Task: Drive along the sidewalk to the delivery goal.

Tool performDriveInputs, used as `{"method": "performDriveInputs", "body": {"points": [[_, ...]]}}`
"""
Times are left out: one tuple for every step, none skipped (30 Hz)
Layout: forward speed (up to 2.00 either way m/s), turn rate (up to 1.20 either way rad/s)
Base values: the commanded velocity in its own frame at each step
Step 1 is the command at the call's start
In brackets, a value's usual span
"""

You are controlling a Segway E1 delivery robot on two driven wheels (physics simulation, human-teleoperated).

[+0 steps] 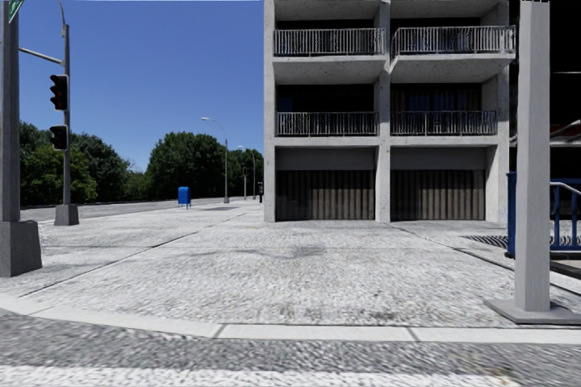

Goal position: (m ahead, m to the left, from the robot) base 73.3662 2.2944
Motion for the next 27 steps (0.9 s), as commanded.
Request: {"method": "performDriveInputs", "body": {"points": [[2.0, 0.0], [2.0, 0.0], [1.92, 0.0], [1.85, 0.0], [1.74, 0.0], [1.69, 0.0], [1.68, 0.0], [1.66, 0.0], [1.58, 0.0], [1.58, 0.0], [1.5, 0.0], [1.47, 0.0], [1.46, 0.0], [1.46, 0.0], [1.46, 0.0], [1.45, 0.0], [1.45, 0.0], [1.45, 0.0], [1.45, 0.0], [1.45, 0.0], [1.45, 0.0], [1.45, 0.0], [1.45, 0.0], [1.45, 0.0], [1.45, 0.0], [1.45, 0.0], [1.44, 0.0]]}}
